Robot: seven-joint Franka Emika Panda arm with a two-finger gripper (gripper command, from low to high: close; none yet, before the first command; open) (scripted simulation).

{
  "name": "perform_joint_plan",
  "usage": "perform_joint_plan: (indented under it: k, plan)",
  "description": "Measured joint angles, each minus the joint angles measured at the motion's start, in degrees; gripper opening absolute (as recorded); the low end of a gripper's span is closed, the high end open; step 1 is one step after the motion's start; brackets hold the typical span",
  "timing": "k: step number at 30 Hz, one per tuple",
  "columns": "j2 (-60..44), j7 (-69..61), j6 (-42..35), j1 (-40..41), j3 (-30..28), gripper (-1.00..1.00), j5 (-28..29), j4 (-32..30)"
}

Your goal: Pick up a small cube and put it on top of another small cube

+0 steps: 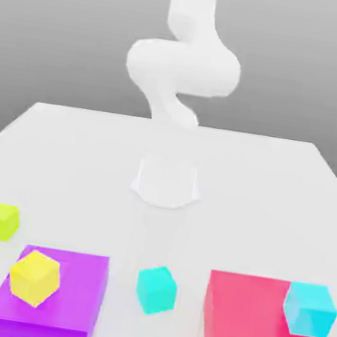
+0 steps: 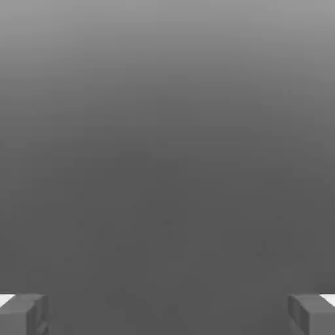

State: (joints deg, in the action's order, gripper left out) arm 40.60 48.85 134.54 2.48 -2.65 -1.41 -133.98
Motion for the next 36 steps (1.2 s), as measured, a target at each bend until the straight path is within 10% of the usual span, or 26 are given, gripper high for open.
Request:
perform_joint_plan:
  k: [22,30,31,36]
  plan:
    - [-45.7,30.4,24.6,24.9,-20.3,0.00,-7.0,-19.3]
    - [-59.2,22.5,34.4,33.4,-10.0,0.00,-19.3,-17.4]
    - [-60.1,22.0,35.1,34.3,-8.9,-1.00,-20.0,-17.2]
    - [-60.1,22.1,35.2,34.3,-8.9,-1.00,-19.9,-17.2]
